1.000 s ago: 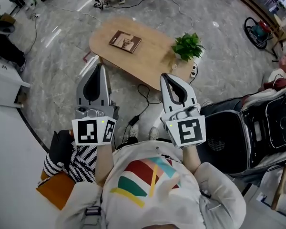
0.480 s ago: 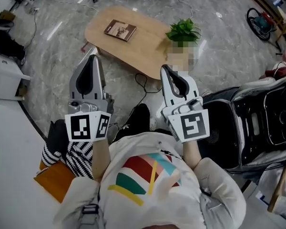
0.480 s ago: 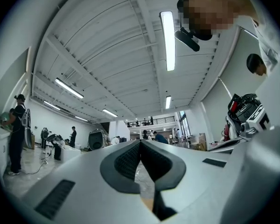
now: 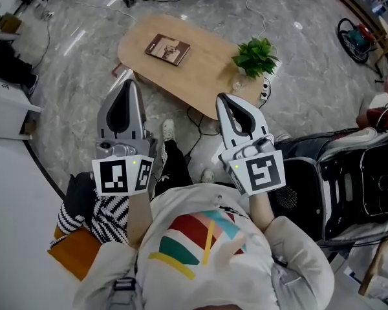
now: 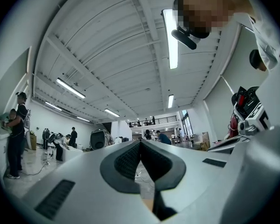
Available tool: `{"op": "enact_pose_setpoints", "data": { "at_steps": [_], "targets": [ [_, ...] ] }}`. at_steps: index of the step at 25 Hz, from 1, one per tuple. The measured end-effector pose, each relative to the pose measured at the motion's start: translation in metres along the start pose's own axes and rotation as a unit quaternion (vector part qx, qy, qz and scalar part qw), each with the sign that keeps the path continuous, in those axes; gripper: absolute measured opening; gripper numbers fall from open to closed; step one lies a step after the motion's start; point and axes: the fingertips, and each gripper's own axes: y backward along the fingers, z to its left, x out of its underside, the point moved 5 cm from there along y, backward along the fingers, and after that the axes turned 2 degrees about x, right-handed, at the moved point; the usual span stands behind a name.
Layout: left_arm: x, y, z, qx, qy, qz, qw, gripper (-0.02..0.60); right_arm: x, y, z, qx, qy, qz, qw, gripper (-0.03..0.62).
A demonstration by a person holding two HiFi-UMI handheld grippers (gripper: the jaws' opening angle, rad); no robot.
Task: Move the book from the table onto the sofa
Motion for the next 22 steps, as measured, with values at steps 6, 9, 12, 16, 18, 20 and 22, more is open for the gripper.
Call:
{"op": "enact_pose_setpoints", "data": {
  "at_steps": [6,9,12,16,18,20,22],
  "targets": [
    [0.017,-0.039,0.094,-0.027,-0.002,-0.004,0.9996,0.008,-0.004,-0.106,0.024,-0.020,0.013,0.003,1.000,0.012],
    [0.018,-0.058,0.152,-0.033,0.006,-0.002,0.9994,0.008,-0.018,-0.165,0.044,-0.033,0.008,0.005,0.999,0.012],
    [0.019,-0.074,0.208,-0.042,0.011,-0.004,0.9990,0.008,-0.028,-0.216,0.062,-0.039,0.006,0.004,0.999,0.012],
    [0.029,-0.090,0.264,-0.043,0.014,-0.005,0.9990,0.008,-0.022,-0.271,0.080,-0.030,0.003,0.017,0.999,0.012],
    [0.037,-0.096,0.285,-0.038,0.017,0.000,0.9991,0.008,-0.016,-0.292,0.086,-0.023,-0.004,0.025,0.999,0.012],
    [0.044,-0.101,0.304,-0.035,0.025,0.003,0.9991,0.008,-0.010,-0.308,0.092,-0.013,-0.009,0.034,0.999,0.012],
    [0.054,-0.106,0.320,-0.036,0.037,0.005,0.9987,0.008,-0.004,-0.319,0.095,-0.005,-0.010,0.047,0.999,0.012]
  ]
}}
